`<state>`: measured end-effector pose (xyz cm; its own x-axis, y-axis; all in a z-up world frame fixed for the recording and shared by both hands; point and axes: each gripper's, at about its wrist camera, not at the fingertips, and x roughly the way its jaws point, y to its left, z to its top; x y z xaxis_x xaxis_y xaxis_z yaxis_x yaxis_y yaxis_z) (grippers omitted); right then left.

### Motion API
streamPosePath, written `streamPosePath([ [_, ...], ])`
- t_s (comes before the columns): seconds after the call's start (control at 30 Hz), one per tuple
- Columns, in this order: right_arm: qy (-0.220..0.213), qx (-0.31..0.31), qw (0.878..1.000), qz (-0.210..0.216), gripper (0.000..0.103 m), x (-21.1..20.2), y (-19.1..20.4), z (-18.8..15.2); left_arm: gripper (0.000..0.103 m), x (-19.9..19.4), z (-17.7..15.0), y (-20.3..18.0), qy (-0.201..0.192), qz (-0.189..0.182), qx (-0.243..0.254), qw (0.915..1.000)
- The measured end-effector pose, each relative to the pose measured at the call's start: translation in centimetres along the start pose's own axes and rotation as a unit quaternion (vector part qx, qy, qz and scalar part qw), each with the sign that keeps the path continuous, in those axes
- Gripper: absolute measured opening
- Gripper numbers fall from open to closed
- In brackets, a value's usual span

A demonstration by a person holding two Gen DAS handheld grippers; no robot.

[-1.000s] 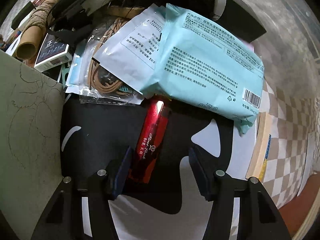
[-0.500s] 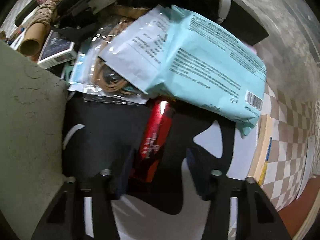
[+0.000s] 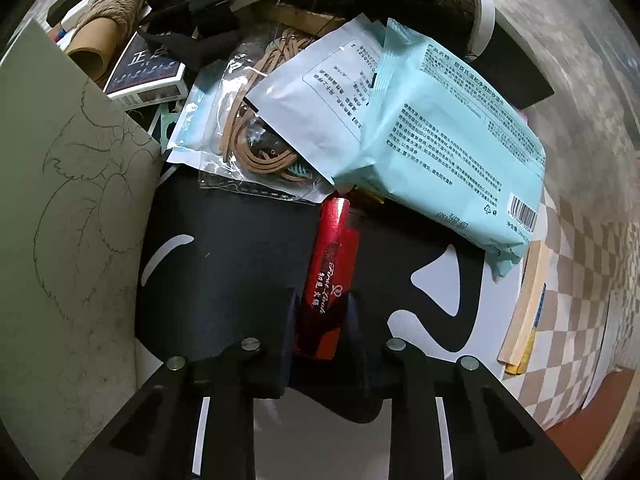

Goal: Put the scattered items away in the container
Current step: 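Close the right gripper on the red lipstick while the left gripper closes on the green clothespin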

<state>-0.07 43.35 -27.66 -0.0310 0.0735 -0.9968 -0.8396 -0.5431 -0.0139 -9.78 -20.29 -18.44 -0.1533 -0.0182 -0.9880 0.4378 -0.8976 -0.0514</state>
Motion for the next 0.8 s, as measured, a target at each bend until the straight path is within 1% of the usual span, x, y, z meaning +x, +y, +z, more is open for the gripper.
streamPosePath([
  [0.07, 0.000, 0.000, 1.000, 0.000, 0.026, 0.1, 0.1, 0.2, 0.083, 0.3, 0.2, 0.0, -0.010, 0.028, 0.004, 0.9995],
  [0.13, 0.001, 0.000, 1.000, 0.001, 0.026, 0.2, 0.2, 0.3, 0.083, 0.7, 0.5, -0.3, -0.014, 0.053, 0.022, 0.9983],
  [0.2, 0.001, 0.002, 1.000, 0.005, 0.026, 0.3, 0.1, 0.5, 0.071, 1.4, 0.9, -0.5, -0.006, 0.063, 0.035, 0.9974],
  [0.23, 0.001, 0.004, 1.000, 0.007, 0.026, 0.3, 0.1, 0.6, 0.058, 1.8, 0.9, -0.4, 0.001, 0.063, 0.038, 0.9973],
  [0.27, 0.001, 0.007, 1.000, 0.011, 0.026, 0.3, 0.0, 0.7, 0.056, 2.0, 0.8, -0.3, 0.007, 0.058, 0.035, 0.9977],
  [0.3, 0.001, 0.009, 1.000, 0.014, 0.026, 0.4, 0.0, 0.8, 0.056, 2.2, 0.8, -0.1, 0.011, 0.054, 0.035, 0.9979],
  [0.43, 0.000, 0.022, 0.999, 0.028, 0.025, 0.3, -0.4, 1.3, 0.056, 2.3, 0.9, 0.4, 0.004, 0.049, 0.036, 0.9981],
  [0.47, -0.002, 0.025, 0.999, 0.032, 0.025, 0.3, -0.5, 1.4, 0.055, 2.3, 1.0, 0.6, 0.002, 0.049, 0.034, 0.9982],
  [0.5, -0.003, 0.029, 0.999, 0.037, 0.024, 0.3, -0.6, 1.5, 0.051, 2.2, 1.1, 0.8, 0.001, 0.049, 0.032, 0.9983],
  [0.53, -0.004, 0.032, 0.999, 0.042, 0.024, 0.2, -0.7, 1.5, 0.039, 2.1, 1.2, 0.9, -0.002, 0.048, 0.031, 0.9983],
  [0.57, -0.006, 0.036, 0.998, 0.047, 0.024, 0.2, -0.8, 1.6, 0.034, 2.0, 1.3, 1.1, -0.004, 0.048, 0.030, 0.9984],
  [0.7, -0.009, 0.045, 0.997, 0.058, 0.024, 0.2, -1.2, 1.9, 0.033, 1.9, 1.6, 1.7, -0.007, 0.043, 0.025, 0.9987],
  [0.8, -0.014, 0.050, 0.997, 0.065, 0.024, 0.1, -1.4, 2.3, 0.033, 1.7, 1.6, 1.9, -0.012, 0.040, 0.033, 0.9986],
])
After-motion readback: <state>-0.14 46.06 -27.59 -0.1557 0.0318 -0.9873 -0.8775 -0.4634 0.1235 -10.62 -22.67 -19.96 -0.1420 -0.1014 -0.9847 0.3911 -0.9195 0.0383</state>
